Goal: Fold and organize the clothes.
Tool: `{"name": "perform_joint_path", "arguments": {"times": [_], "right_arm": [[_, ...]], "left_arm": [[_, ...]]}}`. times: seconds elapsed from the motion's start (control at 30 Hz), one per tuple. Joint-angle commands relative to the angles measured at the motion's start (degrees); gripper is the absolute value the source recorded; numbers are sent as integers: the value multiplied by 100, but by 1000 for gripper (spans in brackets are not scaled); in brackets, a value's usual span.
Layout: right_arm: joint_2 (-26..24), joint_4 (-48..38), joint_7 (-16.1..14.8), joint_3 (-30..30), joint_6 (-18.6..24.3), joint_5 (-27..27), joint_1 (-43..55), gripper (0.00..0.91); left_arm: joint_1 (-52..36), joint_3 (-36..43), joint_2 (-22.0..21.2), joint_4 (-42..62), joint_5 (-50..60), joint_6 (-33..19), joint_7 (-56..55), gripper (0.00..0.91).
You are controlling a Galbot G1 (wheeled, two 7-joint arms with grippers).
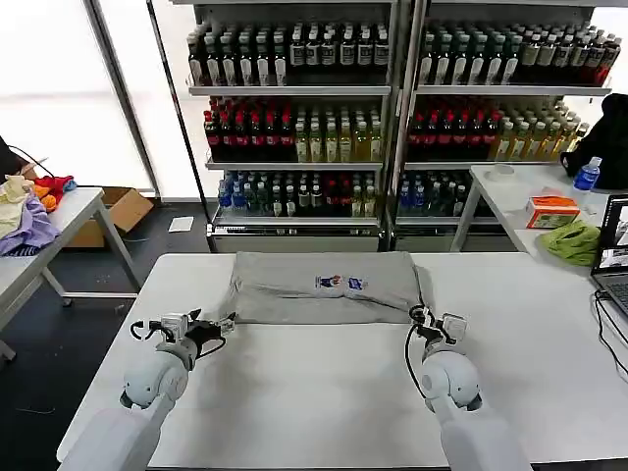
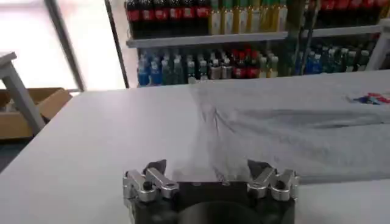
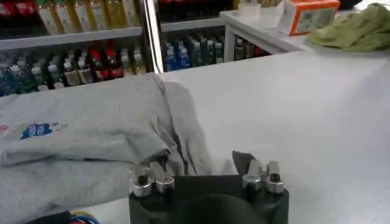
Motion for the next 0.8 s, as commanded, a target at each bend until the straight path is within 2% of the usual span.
{"name": "perform_joint_path", "arguments": {"times": [0.03,0.07,0.1,0.13,0.67,0.8], "right_arm": [[4,-86,0,-20,1,-1,44,353],[-5,-84,0,-33,0,0,35,151],[-11,-84,-4,-41,0,0,24,0],[-11,-84,-10,-48,0,-2,3,0],[0,5,-105,8,12,16,-315,0],[-63,381,-111,103,12,30,-500,0]], "left_arm": [[50,39,-18,60,-72,58,9,252],[69,71,-11,55,-61,58,15,81],[84,92,-3,54,-47,59,28,30],[104,96,-11,52,-47,59,33,10],[413,121,-26,-91,112,58,100,10],[583,-15,-18,-349,44,42,122,0]]}}
